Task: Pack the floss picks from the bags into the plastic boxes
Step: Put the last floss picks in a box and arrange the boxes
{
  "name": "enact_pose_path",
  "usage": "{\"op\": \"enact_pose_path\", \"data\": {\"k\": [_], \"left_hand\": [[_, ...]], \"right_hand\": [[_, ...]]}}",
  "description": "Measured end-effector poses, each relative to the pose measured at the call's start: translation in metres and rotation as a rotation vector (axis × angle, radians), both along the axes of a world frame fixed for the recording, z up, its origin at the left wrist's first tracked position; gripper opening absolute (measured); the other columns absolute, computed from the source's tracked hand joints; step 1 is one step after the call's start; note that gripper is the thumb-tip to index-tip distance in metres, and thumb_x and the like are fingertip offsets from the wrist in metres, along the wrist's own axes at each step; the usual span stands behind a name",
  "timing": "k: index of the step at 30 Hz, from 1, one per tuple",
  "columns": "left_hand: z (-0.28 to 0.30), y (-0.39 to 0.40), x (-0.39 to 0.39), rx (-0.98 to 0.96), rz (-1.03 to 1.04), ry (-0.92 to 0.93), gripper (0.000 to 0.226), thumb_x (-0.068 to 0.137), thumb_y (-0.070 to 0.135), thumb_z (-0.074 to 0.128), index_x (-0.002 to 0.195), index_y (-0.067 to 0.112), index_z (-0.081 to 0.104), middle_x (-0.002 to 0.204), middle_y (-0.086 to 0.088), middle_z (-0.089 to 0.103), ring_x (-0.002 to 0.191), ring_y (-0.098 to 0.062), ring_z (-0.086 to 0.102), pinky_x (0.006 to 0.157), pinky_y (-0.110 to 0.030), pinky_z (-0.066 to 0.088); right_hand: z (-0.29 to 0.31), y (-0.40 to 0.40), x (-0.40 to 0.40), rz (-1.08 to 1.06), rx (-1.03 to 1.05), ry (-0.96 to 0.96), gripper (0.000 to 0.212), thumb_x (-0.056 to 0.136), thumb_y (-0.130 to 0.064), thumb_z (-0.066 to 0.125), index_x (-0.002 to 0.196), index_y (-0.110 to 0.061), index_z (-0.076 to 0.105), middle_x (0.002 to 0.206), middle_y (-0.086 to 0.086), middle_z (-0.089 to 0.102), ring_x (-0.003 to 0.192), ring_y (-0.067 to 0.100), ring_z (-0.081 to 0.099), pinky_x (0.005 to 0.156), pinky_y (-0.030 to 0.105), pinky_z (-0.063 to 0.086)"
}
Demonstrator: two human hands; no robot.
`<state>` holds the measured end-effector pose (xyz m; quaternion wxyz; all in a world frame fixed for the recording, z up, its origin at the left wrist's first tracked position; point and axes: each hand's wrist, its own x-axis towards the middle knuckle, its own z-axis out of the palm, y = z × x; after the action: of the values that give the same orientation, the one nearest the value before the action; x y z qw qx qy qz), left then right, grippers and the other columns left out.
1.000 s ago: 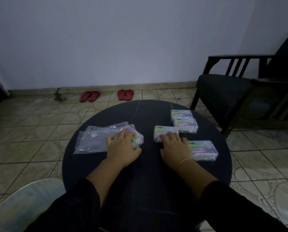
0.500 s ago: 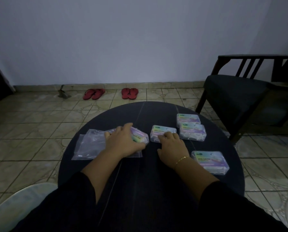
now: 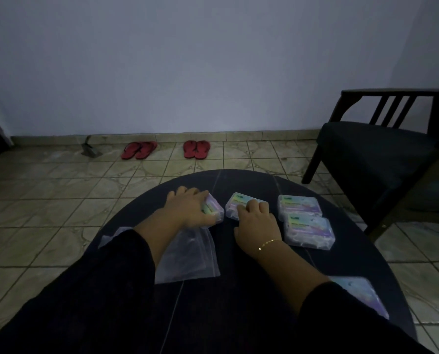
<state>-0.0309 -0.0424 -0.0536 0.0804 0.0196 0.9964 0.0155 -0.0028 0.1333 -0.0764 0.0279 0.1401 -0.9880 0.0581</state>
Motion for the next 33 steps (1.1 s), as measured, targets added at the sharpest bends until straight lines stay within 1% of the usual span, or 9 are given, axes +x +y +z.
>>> {"op": "enact_pose_path", "data": {"k": [4, 7, 9, 11, 13, 18, 25, 31, 33], "left_hand": [[0.000, -0.009, -0.025, 0.008, -0.141, -0.078, 0.067, 0.093, 0.040, 0.053, 0.149, 0.037, 0.018, 0.160, 0.000, -0.006, 0.145, -0.028, 0.002, 0.115, -0.046, 0.012], [-0.004, -0.015, -0.037, 0.172, -0.098, 0.019, 0.051, 0.091, 0.016, 0.055, 0.137, 0.037, 0.046, 0.160, -0.003, 0.000, 0.145, -0.028, 0.011, 0.115, -0.043, 0.023], [-0.006, -0.013, -0.035, 0.297, -0.001, 0.094, 0.037, 0.088, 0.027, 0.060, 0.125, 0.029, 0.057, 0.154, -0.003, 0.022, 0.138, -0.025, 0.029, 0.107, -0.041, 0.034], [-0.010, -0.012, -0.029, 0.320, 0.039, 0.108, 0.039, 0.082, 0.040, 0.068, 0.116, 0.025, 0.054, 0.129, 0.000, 0.046, 0.114, -0.020, 0.048, 0.091, -0.035, 0.043], [-0.013, -0.015, -0.024, 0.296, 0.044, 0.120, 0.039, 0.083, 0.036, 0.067, 0.115, 0.025, 0.048, 0.118, -0.001, 0.052, 0.101, -0.020, 0.052, 0.082, -0.033, 0.042], [-0.016, -0.031, -0.017, 0.195, 0.025, 0.128, 0.053, 0.090, 0.011, 0.052, 0.136, 0.035, 0.041, 0.152, -0.009, 0.029, 0.141, -0.025, 0.024, 0.108, -0.039, 0.029], [-0.020, -0.028, -0.014, 0.265, 0.054, 0.183, 0.037, 0.091, 0.027, 0.055, 0.127, 0.031, 0.051, 0.127, -0.006, 0.051, 0.111, -0.024, 0.053, 0.091, -0.034, 0.042], [-0.021, -0.018, -0.016, 0.131, 0.041, 0.184, 0.038, 0.092, 0.021, 0.047, 0.129, 0.020, 0.044, 0.129, -0.010, 0.050, 0.115, -0.028, 0.050, 0.085, -0.035, 0.040], [-0.019, -0.009, -0.014, 0.076, 0.006, 0.215, 0.044, 0.090, 0.019, 0.052, 0.133, 0.017, 0.042, 0.138, -0.012, 0.045, 0.124, -0.028, 0.044, 0.097, -0.035, 0.036]], "right_hand": [[-0.001, -0.002, -0.018, 0.001, -0.005, 0.007, 0.053, 0.092, -0.031, 0.049, 0.140, -0.015, 0.035, 0.140, 0.011, 0.034, 0.128, 0.030, 0.031, 0.100, 0.039, 0.037], [-0.001, -0.002, -0.026, -0.010, -0.021, 0.002, 0.050, 0.092, -0.031, 0.050, 0.138, -0.016, 0.037, 0.141, 0.010, 0.034, 0.130, 0.029, 0.031, 0.101, 0.040, 0.036], [-0.001, -0.002, -0.029, -0.014, -0.032, -0.006, 0.051, 0.092, -0.031, 0.051, 0.139, -0.017, 0.036, 0.142, 0.009, 0.033, 0.131, 0.028, 0.031, 0.102, 0.041, 0.036], [-0.002, -0.003, -0.031, -0.015, -0.047, -0.012, 0.053, 0.091, -0.030, 0.052, 0.140, -0.017, 0.035, 0.143, 0.009, 0.032, 0.132, 0.028, 0.030, 0.103, 0.041, 0.036], [-0.002, -0.004, -0.032, -0.019, -0.058, -0.012, 0.054, 0.091, -0.030, 0.052, 0.140, -0.017, 0.034, 0.144, 0.008, 0.031, 0.132, 0.027, 0.029, 0.103, 0.040, 0.035], [0.000, -0.006, -0.031, -0.012, -0.081, -0.048, 0.056, 0.091, -0.031, 0.054, 0.141, -0.017, 0.034, 0.145, 0.008, 0.030, 0.134, 0.027, 0.028, 0.106, 0.041, 0.033], [0.004, -0.025, -0.031, 0.054, -0.101, -0.096, 0.059, 0.088, -0.033, 0.057, 0.141, -0.018, 0.033, 0.145, 0.007, 0.029, 0.135, 0.026, 0.025, 0.108, 0.042, 0.031], [0.003, -0.023, -0.032, 0.070, -0.092, -0.113, 0.063, 0.087, -0.035, 0.057, 0.142, -0.019, 0.031, 0.146, 0.006, 0.028, 0.136, 0.025, 0.025, 0.109, 0.044, 0.027], [0.005, -0.019, -0.029, 0.066, -0.097, -0.103, 0.067, 0.088, -0.034, 0.056, 0.145, -0.020, 0.026, 0.149, 0.005, 0.025, 0.139, 0.025, 0.021, 0.112, 0.045, 0.021]]}}
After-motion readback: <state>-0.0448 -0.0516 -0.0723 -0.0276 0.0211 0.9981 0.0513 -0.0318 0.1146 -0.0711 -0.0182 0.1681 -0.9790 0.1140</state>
